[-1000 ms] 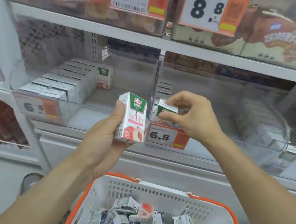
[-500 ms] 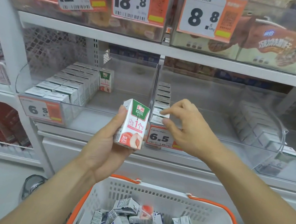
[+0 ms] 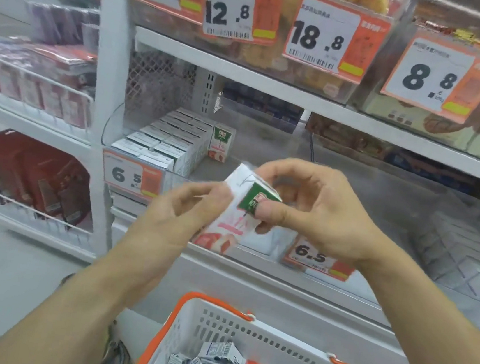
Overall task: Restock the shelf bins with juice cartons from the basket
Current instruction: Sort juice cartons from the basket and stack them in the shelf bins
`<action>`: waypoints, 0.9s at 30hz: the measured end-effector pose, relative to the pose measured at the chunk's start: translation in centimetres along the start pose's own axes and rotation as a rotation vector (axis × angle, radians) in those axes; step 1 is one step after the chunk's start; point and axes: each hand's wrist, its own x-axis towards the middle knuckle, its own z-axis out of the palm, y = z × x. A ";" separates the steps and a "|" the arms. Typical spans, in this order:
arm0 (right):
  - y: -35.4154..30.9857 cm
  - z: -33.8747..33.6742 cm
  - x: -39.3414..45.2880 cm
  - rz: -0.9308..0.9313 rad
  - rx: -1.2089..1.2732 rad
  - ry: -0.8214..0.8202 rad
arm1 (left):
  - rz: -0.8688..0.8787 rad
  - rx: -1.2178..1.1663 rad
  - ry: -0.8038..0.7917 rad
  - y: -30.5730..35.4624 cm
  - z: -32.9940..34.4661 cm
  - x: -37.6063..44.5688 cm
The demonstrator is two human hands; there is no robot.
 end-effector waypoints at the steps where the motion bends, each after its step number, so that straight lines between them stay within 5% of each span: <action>1: 0.1 0.0 0.9 -0.008 -0.055 0.067 | 0.049 -0.006 0.209 -0.4 -0.8 -0.1; 3: 0.9 0.0 3.0 -0.016 -0.203 0.237 | 0.140 0.316 0.663 -2.1 -1.8 1.2; 4: 1.7 0.0 4.2 -0.004 -0.289 0.324 | 0.184 0.463 0.734 -2.3 -1.5 2.1; 9: 6.7 0.2 12.9 0.144 -0.739 0.389 | 0.214 0.781 0.739 -5.0 -1.0 4.4; 16: 13.4 -0.3 23.0 0.352 -0.764 0.316 | 0.302 0.768 0.672 -6.9 -2.5 4.6; 23: 12.9 -0.1 22.3 0.473 -0.791 0.369 | 0.295 0.820 0.663 -7.2 -2.7 4.9; 27: 7.6 1.5 16.0 0.214 -0.756 0.405 | 0.282 0.815 0.676 -6.9 -2.2 4.5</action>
